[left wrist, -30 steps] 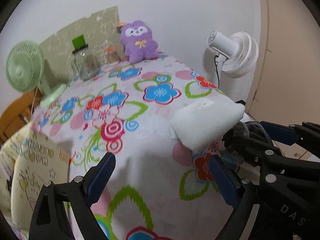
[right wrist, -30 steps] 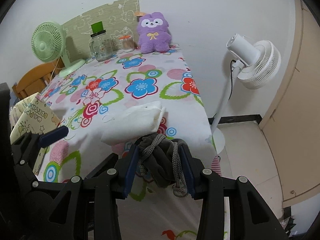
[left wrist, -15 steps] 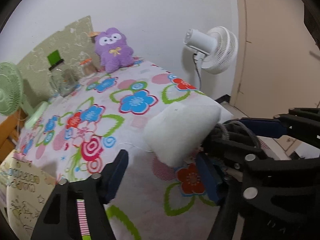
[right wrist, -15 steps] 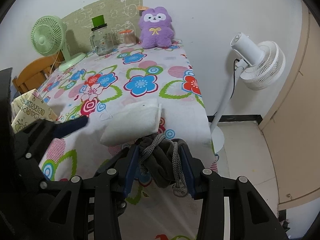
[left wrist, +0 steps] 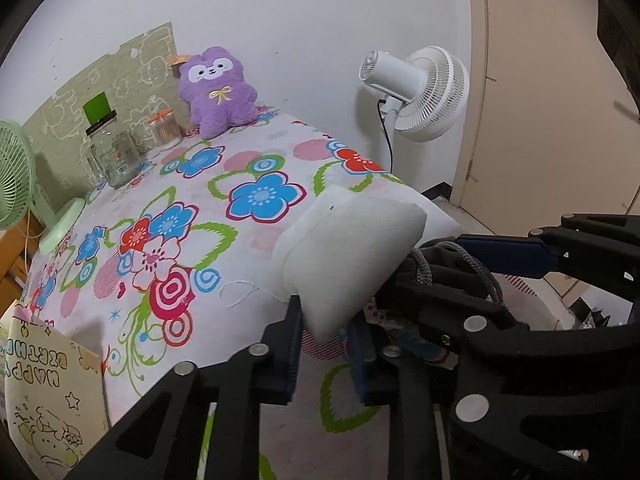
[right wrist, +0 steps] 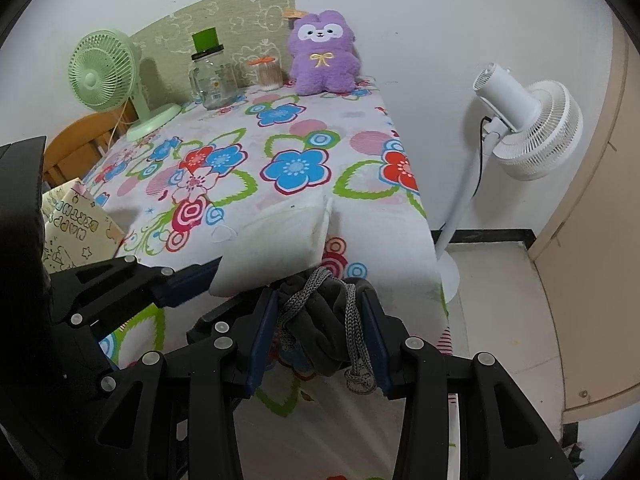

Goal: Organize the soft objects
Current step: 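Lift the grey fabric and white cloth and bring both grippers together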

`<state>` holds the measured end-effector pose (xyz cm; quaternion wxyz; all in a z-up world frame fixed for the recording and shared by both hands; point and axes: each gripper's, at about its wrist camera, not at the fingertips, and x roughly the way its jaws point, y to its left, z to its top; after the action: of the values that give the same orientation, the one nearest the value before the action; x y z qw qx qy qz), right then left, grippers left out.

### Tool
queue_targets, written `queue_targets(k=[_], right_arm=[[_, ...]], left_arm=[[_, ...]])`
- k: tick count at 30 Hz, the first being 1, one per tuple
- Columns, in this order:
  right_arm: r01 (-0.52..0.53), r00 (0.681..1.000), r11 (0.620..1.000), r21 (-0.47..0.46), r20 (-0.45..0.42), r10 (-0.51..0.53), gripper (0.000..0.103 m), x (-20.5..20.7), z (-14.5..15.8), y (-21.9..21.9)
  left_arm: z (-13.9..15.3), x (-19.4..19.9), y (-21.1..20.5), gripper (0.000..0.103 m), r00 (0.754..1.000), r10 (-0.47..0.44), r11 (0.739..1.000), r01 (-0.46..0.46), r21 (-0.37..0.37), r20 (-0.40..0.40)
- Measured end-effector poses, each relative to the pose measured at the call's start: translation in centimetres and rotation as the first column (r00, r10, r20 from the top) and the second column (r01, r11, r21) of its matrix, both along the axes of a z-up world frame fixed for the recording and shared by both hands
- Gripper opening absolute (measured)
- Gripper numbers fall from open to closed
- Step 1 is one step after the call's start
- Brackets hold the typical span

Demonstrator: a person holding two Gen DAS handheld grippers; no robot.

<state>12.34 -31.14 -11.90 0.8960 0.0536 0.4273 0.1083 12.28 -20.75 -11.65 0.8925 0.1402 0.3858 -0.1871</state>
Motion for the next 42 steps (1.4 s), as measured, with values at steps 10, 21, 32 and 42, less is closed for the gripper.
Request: queue_targets(k=[10,21,32,42], right_arm=[[-0.034,0.999,0.999,-0.003,0.028,0.034,0.045,-0.3,1.0,2.0],[-0.076,0.994,0.997,-0.013,0.076,0.077,0.045,-1.2,3.1,4.6],[-0.096,0.984,0.995,-0.029,0.145,0.099,0.045,-2.5,6.6,7.0],[-0.115,0.971,0.993,-0.042,0.204,0.121,0.045,-3.8,9.5,8.6]], left_arm=[[0.7,-0.4,2.4,0.010,0.998,0.058,0.998,-0.058,-0.028,0.000],[2.6,-1.6,5.4,0.009,0.993,0.113,0.992,-0.111,-0.051,0.027],[5.8,-3.1,8.2,0.009,0.986,0.151,0.986,-0.145,-0.083,0.071],[8.4,-4.3,10.2,0.009,0.976,0.184,0.980,-0.173,-0.101,0.116]])
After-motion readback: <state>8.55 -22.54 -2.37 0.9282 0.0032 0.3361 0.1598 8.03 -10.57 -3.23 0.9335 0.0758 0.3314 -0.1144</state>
